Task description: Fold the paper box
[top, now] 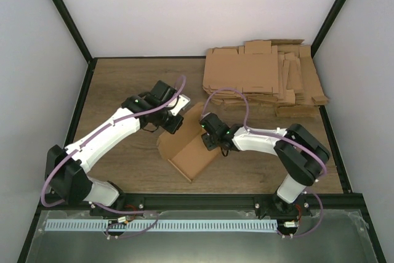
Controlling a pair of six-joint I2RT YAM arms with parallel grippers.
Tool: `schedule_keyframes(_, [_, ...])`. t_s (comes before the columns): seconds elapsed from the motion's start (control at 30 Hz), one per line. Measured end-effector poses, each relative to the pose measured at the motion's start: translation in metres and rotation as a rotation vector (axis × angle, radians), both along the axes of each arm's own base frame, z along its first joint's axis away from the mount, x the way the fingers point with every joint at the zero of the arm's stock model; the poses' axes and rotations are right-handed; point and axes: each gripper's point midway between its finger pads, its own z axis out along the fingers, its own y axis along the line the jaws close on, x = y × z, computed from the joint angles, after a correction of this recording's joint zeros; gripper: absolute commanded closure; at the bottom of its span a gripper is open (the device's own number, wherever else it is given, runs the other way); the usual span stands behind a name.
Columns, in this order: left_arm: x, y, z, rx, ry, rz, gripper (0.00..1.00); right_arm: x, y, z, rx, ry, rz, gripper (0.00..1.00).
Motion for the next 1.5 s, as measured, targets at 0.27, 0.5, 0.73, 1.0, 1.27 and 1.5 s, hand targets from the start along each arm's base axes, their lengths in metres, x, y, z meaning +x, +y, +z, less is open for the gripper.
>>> schedule_keyframes(0.27, [-0.001,-0.002,-0.004,0.007,0.009,-0.006,0.93,0.011,0.004,-0.003,-0.003,-0.043,0.003,0.60])
schedule_keyframes(0.5, [-0.001,-0.002,-0.004,0.007,0.009,-0.006,0.92,0.020,0.007,-0.002,0.033,-0.059,0.006,0.70])
schedule_keyframes(0.73, [-0.001,-0.002,-0.004,0.009,0.008,-0.005,0.92,0.023,0.004,-0.012,0.019,-0.044,0.001,0.72])
schedule_keyframes(1.0, [0.000,-0.002,-0.003,0.006,0.002,-0.005,0.92,0.026,0.000,-0.018,0.018,-0.029,-0.014,0.85])
schedule_keyframes(1.27, [0.006,-0.004,-0.001,0.006,-0.026,0.001,0.65,0.026,0.001,-0.017,0.030,-0.024,-0.012,0.92])
schedule_keyframes(1.5, [0.008,-0.005,0.014,-0.017,-0.062,0.031,0.09,0.031,-0.005,-0.016,0.036,-0.037,-0.086,0.93])
